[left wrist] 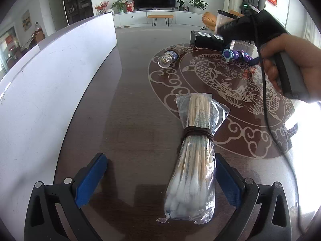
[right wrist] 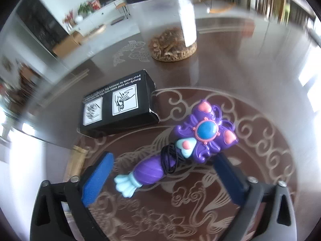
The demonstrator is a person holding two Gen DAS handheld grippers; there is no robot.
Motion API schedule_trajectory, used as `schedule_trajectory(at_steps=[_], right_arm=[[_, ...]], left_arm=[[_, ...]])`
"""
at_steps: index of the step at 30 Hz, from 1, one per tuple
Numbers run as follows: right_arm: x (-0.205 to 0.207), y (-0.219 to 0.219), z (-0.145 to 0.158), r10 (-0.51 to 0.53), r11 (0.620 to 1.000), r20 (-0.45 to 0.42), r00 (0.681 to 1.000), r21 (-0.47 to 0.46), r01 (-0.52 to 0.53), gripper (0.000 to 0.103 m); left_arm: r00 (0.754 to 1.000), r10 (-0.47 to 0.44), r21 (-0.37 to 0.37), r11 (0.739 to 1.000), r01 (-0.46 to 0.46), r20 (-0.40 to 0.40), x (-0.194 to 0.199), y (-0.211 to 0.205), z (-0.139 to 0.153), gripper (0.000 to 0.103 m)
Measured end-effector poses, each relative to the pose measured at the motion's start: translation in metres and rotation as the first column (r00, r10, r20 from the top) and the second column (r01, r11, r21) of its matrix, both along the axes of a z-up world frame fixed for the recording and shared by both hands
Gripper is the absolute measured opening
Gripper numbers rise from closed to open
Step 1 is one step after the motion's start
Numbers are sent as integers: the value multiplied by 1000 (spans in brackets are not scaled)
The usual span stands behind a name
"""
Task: Organize objects
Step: 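Grasp the purple toy wand with the right gripper and set it down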
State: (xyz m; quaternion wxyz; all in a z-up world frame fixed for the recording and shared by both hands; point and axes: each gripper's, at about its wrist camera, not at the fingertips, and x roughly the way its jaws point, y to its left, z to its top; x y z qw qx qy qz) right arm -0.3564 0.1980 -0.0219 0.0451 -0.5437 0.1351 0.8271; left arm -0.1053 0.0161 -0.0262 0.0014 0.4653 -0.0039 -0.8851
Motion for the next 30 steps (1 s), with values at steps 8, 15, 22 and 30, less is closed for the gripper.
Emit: schedule_trajectory(at_steps=[8,15,22,30], right_arm=[[54,-11,-2,200,967,-51,978,170,-189,25],[175,4,-5,365,915,-135,921,235,-329,24],[263,28,-3,372,919,-238,897,228,-321,31],[260,21,-12,379,914,-210,901,236,-329,88]], left_arm=[[1000,0,3,1000,0,0,0,1,0,103],[1000,1,2,1000,-1,0,0,0,0,103],[1000,2,1,1000,-2,0,0,0,0,103],[1000,3,2,1000,-3,0,0,0,0,103]])
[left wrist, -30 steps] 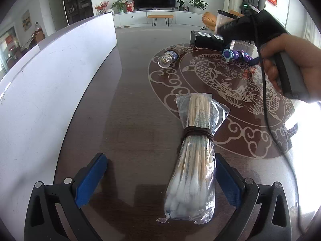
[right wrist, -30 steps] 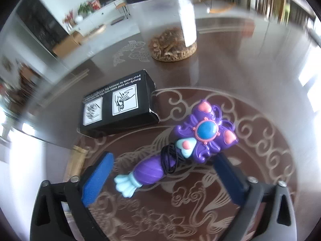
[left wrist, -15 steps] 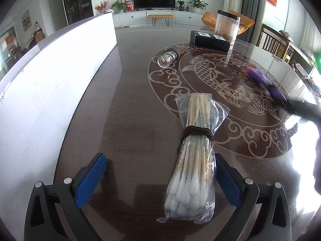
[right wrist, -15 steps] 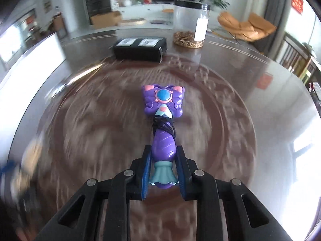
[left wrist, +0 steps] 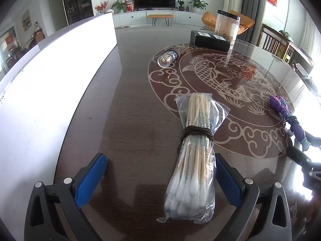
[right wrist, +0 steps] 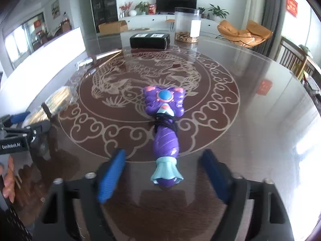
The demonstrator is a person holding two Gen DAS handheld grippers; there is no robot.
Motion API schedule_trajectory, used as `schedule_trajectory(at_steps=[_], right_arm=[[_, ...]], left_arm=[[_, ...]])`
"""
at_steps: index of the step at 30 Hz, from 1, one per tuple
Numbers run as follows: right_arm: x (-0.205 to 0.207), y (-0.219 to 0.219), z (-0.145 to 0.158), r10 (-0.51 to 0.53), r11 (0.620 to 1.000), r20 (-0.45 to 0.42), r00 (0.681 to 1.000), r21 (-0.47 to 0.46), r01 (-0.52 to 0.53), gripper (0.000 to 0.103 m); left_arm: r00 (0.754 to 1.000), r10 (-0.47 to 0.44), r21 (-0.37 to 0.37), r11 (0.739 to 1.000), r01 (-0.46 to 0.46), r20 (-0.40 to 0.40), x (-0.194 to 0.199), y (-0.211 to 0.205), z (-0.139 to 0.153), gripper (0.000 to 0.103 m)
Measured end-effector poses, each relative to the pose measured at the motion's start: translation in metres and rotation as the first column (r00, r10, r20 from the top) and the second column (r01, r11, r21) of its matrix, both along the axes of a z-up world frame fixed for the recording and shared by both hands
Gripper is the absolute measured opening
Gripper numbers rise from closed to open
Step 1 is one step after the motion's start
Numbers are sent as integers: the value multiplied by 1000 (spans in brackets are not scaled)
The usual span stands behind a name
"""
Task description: Organize objects
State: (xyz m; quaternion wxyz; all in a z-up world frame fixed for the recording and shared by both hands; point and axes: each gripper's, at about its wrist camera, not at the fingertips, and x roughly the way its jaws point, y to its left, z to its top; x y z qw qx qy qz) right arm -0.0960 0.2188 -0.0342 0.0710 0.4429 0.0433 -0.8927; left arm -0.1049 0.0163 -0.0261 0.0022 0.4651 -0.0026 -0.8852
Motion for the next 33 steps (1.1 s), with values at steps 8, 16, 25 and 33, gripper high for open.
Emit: schedule_trajectory(at_steps=[8,16,25,33], right_arm=[[-1,-3,-2,0,1000,22,1000,18,0,103],[0,-2,-1,-5,1000,19,1000,28,4,103],[2,-2,0,-4,999,11,1000,40,3,103],[2,-3,1,-3,999,3,1000,53,3,103]], left_arm=[[1000,0,0,1000,0,0,0,0,0,103],[1000,0,0,1000,0,0,0,0,0,103],[1000,1,0,1000,-1,0,0,0,0,103],[1000,1,0,1000,-1,0,0,0,-1,103]])
